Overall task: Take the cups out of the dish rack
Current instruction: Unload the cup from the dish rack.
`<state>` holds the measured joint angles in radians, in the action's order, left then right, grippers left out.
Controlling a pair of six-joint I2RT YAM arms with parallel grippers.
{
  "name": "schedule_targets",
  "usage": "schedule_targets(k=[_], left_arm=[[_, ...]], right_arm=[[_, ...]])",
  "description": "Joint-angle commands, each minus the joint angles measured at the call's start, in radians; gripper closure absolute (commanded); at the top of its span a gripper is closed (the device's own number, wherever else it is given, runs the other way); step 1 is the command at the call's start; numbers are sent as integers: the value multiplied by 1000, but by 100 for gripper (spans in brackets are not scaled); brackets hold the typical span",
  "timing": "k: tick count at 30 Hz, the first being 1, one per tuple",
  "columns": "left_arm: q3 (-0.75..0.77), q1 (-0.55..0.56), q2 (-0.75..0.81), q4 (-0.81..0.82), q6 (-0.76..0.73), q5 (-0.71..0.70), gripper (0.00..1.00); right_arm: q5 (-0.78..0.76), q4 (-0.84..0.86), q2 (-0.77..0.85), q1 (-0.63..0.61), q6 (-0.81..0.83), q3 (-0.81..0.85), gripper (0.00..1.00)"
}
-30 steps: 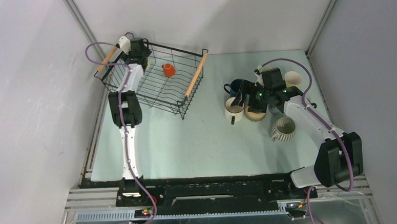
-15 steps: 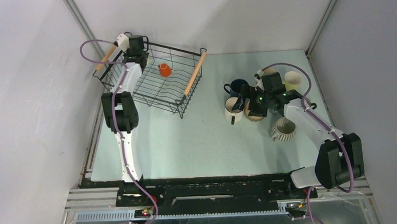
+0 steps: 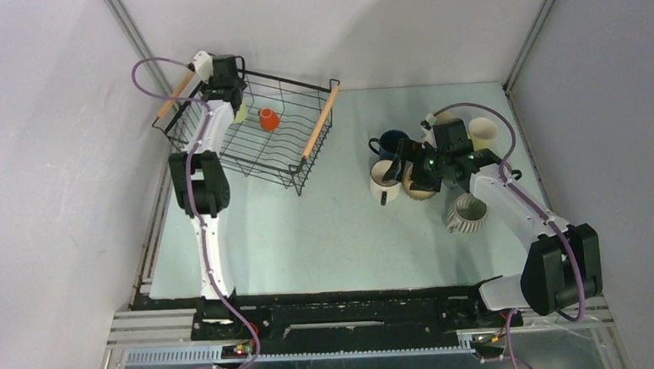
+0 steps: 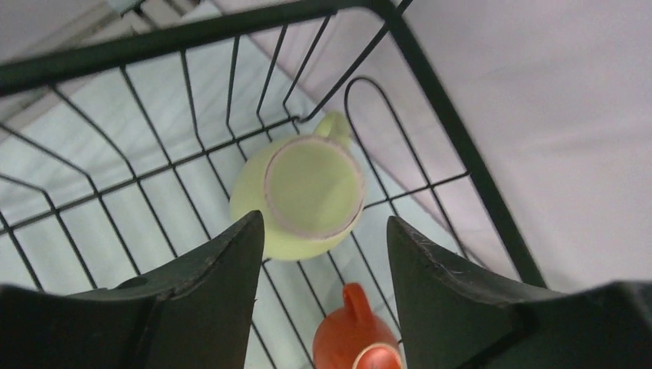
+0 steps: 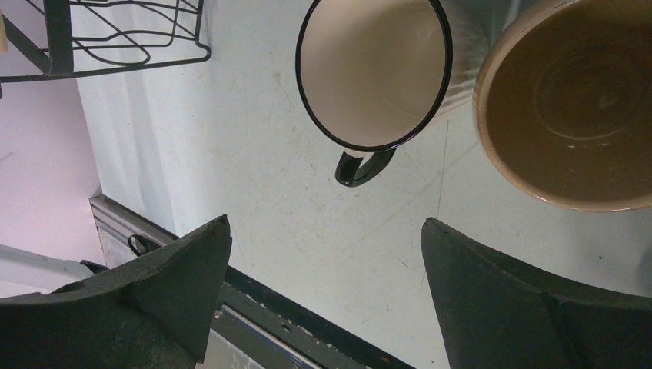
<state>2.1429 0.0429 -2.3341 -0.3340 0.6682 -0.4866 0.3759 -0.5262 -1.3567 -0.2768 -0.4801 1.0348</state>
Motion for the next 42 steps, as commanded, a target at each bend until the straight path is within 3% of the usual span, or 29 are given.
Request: schedule_targets(k=[1,4,9,25,27,32,35,37,42], left_arm=[[190,-8,-59,-41,-63,-38,31],[236,-14,-100,-60,-70,-32,19],[249,-19,-132,-66,-73,-20,11],[325,-40,-234,-71,-8,47,7],[323,-40,-233,-73,-3,50,12],[288,-40,-210,-74,-6,77,49],[235,-40,-165,-68,-8,101,67],[197,-40,-124,-61,-11,118,74],[97,-36,-3,-33,-24,168,80]], right_arm=[[10,32,13,9,2,-4,0],[18,42,7,10,2,-5,0],[29,53,-6,13,0,-4,0],[54,70,-36,21,5,-4,0],[59,72,-41,21,4,-4,0],[62,69,-32,23,2,-4,0],[66,66,-18,22,1,-4,0],[66,65,-8,21,-1,-4,0],[51,52,20,12,1,-5,0]])
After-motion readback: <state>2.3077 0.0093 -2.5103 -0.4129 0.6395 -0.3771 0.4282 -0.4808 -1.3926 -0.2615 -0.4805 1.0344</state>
